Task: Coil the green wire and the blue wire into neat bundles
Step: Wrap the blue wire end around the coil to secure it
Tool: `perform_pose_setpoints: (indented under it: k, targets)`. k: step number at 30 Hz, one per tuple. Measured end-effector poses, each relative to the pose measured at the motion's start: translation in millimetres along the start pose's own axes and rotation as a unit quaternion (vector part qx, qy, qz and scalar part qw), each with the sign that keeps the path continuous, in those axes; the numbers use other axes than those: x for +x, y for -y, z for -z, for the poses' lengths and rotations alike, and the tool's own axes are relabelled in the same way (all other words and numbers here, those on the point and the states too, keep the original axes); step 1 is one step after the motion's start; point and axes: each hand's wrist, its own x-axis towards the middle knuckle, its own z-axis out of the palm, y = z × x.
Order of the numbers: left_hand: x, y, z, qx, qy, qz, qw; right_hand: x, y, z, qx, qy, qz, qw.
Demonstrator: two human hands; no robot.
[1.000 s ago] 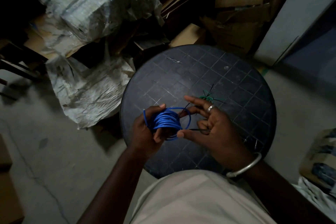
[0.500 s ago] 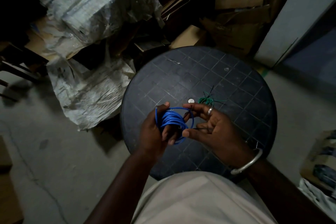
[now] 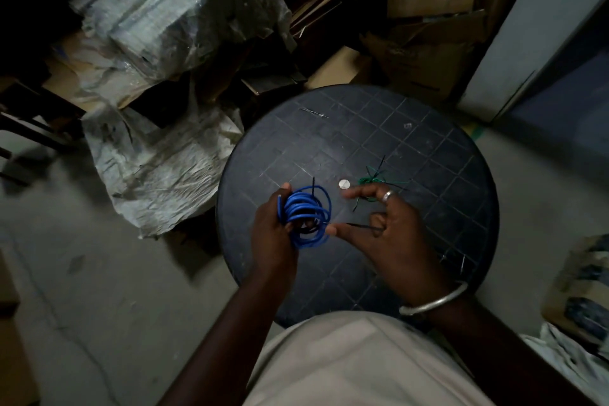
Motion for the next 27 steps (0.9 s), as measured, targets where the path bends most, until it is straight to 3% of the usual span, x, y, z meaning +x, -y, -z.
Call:
perform_pose_setpoints:
  k: [6,9,13,16,18,20,23,27]
  targets:
    - [11.2,7.7,9.4,0.07,-0.012,-0.055,0.996,-16.9,6.8,-3.1,-0.032,0.056,0.008,0.998]
    - [10.3,7.1,10.1,0.111,-0.014,-0.079,0.991,-26.2,9.7,-8.4,-0.103,0.032,0.044,0.993]
    - [5.1,0.3,0.2,0.101,0.013,-0.027,0.994,-27.2,9.2,-13.9,-0.171,-0.013,0.084,0.982]
    - [4.5,-1.0,-3.3,0.042,-0.016,0.025,0.999,-26.6,7.6,-15.7,-0.203,-0.024,0.097,0.974]
    - [2.6,-2.6,-2.9,0.015,-0.034,0.019,0.999,-28.2,10.2,-16.0,-0.229,-0.034,0.112,0.966]
    - [0.9,-2.9,-0.4,0.044,-0.002,-0.015,0.999,-29.8,14.8,-15.1,-0.236,-0.03,0.12,0.964]
    - [0.4,-5.4,1.2,0.087,-0.003,-0.052,0.995,-32.7,18.9,-14.9,-0.197,-0.002,0.101,0.975]
    - [5.6,-9.4,1.7,0.044,-0.066,-0.052,0.995,-42.1,31.3,-13.1,0.024,0.06,-0.027,0.998]
